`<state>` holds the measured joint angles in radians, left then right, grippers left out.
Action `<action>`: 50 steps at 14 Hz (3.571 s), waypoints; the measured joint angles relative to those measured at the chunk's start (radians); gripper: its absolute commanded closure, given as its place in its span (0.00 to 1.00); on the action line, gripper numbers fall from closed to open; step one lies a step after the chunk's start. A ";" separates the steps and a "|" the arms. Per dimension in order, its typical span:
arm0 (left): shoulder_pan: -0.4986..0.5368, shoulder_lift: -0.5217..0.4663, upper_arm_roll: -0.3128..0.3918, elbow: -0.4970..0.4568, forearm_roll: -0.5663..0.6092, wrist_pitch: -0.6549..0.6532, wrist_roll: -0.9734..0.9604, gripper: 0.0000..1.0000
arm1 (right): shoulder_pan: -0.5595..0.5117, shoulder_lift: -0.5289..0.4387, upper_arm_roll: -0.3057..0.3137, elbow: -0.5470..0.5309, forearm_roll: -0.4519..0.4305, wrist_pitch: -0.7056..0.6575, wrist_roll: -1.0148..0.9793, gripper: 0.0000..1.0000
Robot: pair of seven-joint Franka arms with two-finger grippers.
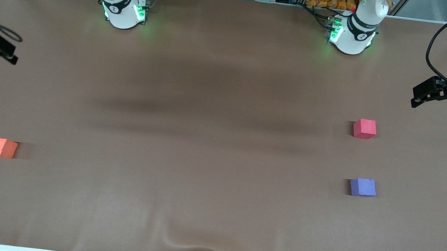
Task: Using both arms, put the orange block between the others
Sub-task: 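Reach the right gripper down toward the orange cube, then close the right gripper on the orange cube and lift it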
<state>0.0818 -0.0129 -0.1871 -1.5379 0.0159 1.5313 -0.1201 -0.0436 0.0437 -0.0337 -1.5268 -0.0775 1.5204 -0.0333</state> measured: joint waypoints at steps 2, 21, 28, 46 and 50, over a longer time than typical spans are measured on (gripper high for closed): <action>-0.001 0.000 -0.001 0.000 0.000 0.000 0.000 0.00 | -0.020 0.050 -0.002 0.007 -0.060 0.058 -0.001 0.00; -0.011 0.036 -0.007 -0.006 -0.003 -0.001 0.002 0.00 | -0.226 0.493 0.008 0.065 -0.107 0.607 -0.114 0.00; -0.034 0.048 -0.008 -0.006 -0.003 -0.001 0.002 0.00 | -0.322 0.657 -0.002 0.107 -0.106 0.829 -0.151 0.00; -0.037 0.062 -0.013 -0.007 -0.003 0.009 0.002 0.00 | -0.355 0.822 0.003 0.124 0.079 0.836 -0.503 1.00; -0.037 0.062 -0.014 -0.007 -0.003 0.009 0.002 0.00 | -0.353 0.815 0.018 0.153 0.083 0.818 -0.512 1.00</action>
<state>0.0444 0.0491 -0.2013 -1.5449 0.0124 1.5401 -0.1180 -0.3967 0.8585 -0.0156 -1.3735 0.0056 2.3382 -0.5452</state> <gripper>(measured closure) 0.000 0.427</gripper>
